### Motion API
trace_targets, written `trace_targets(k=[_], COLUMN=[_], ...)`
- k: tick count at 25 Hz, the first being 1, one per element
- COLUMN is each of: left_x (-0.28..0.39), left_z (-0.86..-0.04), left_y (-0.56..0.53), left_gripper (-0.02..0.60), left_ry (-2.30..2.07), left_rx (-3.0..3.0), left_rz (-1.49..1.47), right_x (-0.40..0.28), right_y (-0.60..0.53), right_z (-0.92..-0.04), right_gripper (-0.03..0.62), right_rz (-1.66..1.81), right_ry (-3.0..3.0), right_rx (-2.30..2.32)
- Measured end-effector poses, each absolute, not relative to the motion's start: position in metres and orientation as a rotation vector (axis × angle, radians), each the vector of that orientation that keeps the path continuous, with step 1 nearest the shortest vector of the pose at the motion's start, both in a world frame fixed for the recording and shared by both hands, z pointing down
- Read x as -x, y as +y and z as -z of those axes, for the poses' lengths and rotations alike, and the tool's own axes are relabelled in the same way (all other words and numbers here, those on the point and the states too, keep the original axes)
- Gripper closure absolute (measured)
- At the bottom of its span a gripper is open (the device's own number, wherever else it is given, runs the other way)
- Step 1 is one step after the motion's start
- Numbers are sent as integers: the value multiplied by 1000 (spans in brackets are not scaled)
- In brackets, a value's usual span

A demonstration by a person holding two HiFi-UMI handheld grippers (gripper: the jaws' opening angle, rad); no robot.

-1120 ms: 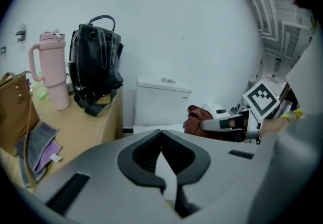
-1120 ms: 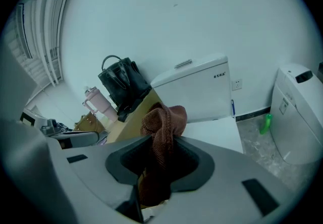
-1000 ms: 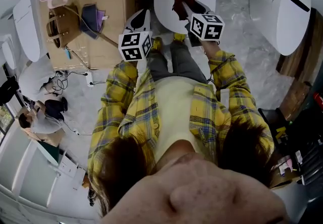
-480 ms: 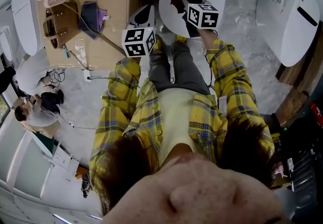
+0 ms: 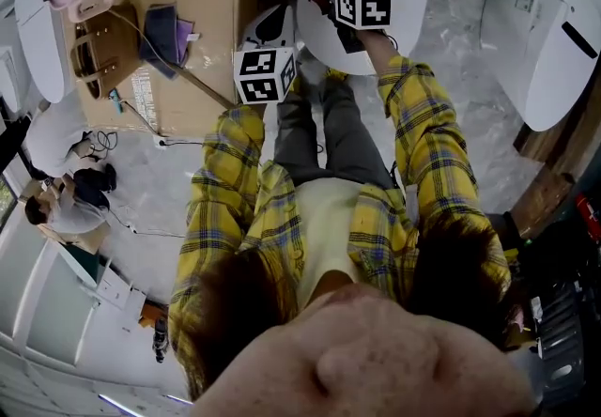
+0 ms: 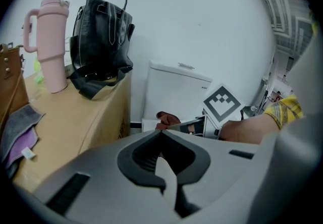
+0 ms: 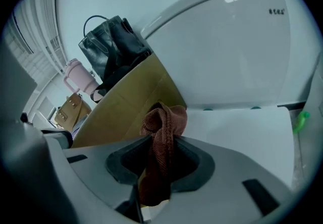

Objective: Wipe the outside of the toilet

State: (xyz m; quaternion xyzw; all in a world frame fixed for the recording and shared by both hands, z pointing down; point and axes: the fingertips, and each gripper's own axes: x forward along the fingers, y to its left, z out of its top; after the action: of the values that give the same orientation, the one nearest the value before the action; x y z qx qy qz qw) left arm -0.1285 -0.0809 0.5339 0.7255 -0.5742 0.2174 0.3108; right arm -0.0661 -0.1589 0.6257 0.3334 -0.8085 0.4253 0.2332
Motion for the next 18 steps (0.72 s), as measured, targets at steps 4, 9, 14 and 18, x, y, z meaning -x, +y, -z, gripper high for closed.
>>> trace_targets(k=[4,9,14,18], left_x=[127,132,131,128], left_z=[-548,-562,-572,-573], left_y=[-82,-81,-78,-79], left_gripper=[574,572,574,574], left_ry=[-1496,-1492,-1483,-1471], left_rx=[-1908,-1878,-1859,-1876], left_rz=[-600,-623,-639,-649], right_x=[76,82,63,38], right_y=[-170,-182,-194,-199], right_z=[-647,-673,-696,-706], right_gripper=[470,468,468,468], right_rz=[-1222,-1286,-1311,-1272], right_ry=[-2191,-2127,-2019,-1974], right_rx=[-887,-870,-941,-980])
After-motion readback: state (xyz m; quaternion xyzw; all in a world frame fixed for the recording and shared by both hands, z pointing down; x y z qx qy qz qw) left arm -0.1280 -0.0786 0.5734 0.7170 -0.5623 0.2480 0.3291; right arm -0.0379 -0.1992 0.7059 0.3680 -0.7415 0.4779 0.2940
